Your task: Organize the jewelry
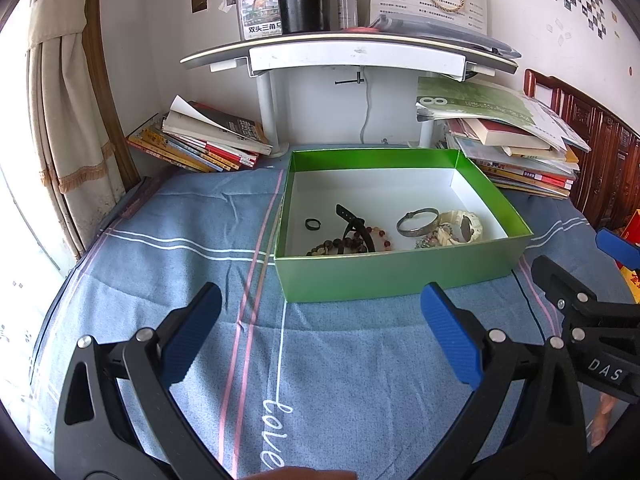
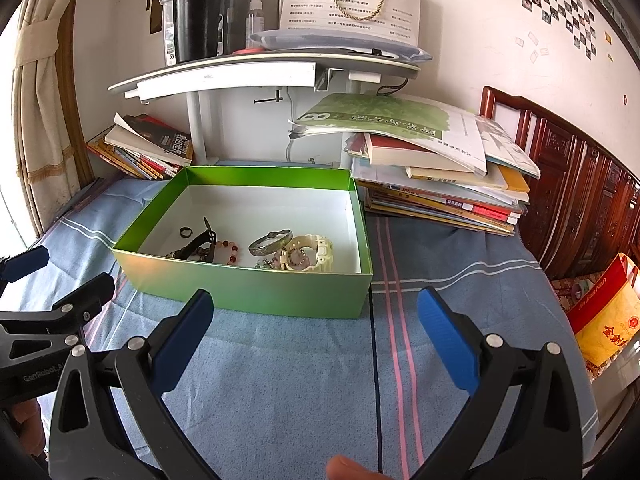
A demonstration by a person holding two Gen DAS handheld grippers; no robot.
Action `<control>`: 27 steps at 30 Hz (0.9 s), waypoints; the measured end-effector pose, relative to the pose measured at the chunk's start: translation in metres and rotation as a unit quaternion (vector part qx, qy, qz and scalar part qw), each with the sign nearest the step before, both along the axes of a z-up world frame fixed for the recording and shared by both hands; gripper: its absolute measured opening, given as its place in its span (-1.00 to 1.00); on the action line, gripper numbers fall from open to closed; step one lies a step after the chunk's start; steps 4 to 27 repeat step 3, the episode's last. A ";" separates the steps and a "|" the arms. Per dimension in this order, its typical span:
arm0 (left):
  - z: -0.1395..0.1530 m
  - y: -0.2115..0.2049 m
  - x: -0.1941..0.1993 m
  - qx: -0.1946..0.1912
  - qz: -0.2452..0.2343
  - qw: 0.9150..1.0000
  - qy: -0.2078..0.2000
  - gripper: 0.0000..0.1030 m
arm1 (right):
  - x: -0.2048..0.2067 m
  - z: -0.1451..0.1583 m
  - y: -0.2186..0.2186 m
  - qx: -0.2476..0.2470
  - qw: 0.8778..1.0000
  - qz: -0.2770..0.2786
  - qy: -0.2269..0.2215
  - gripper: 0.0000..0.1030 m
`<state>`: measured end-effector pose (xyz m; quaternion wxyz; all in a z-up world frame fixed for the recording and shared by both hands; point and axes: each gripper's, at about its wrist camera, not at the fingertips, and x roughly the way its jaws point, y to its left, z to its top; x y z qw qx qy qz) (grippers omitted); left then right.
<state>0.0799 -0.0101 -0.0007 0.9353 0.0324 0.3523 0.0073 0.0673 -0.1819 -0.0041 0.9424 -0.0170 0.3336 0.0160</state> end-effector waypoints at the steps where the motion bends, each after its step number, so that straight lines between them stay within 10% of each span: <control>1: 0.000 0.000 0.000 0.000 0.000 1.000 0.000 0.92 | 0.000 0.000 0.000 0.000 1.000 0.000 0.000 0.93; 27: 0.000 0.000 0.000 0.000 0.000 1.000 0.000 0.92 | 0.000 0.000 -0.001 0.001 1.000 0.000 0.001 0.93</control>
